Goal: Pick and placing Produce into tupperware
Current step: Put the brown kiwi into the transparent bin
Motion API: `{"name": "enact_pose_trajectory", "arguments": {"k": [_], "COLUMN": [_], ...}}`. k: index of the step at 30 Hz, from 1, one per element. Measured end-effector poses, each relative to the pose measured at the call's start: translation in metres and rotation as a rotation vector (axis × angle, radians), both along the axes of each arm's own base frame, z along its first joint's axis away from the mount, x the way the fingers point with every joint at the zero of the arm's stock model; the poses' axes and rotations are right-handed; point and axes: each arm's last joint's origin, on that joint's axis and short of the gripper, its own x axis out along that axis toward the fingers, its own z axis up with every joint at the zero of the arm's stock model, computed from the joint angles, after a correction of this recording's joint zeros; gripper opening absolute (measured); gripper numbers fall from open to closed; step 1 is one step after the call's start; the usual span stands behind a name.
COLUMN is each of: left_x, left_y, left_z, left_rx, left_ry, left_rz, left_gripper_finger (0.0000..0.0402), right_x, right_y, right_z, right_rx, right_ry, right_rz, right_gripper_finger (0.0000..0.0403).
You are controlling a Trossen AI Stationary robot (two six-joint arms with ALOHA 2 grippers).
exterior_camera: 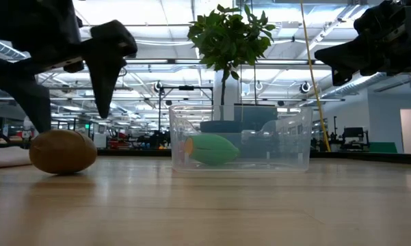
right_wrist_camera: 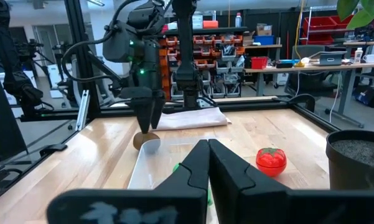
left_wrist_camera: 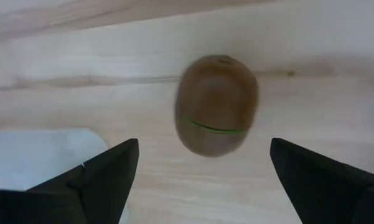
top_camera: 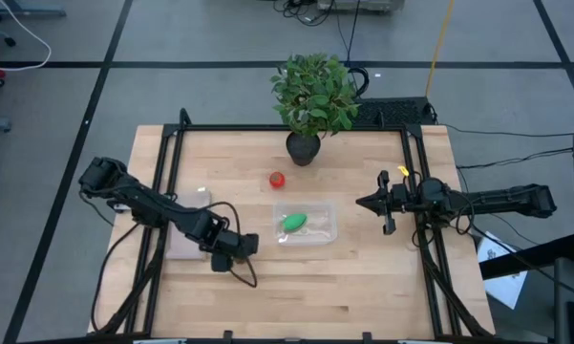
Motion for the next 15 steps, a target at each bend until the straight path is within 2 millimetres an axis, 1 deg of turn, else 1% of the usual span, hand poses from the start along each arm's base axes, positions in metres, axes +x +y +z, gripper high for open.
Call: {"name": "enact_pose_trajectory", "arguments": {"k": [6,15], "left_x": [-0.0001,0.0027], "left_y": [-0.0023,-0.0055], "left_z": [0.0003,0.0014], "left_rx": [0.054,-0.013], "left_ry": [-0.015,-0.037], "left_rz": [-0.143,-0.179], "left_gripper_finger": [0.037,0.037], "right_x": [0.0,0.0], "right_y": [0.0,0.0], "right_z": [0.0,0.0], "right_rx": [0.0,0.0], "right_ry": [0.0,0.0], "right_rz": [0.0,0.0], "right_gripper_finger": [0.0,0.0]}}
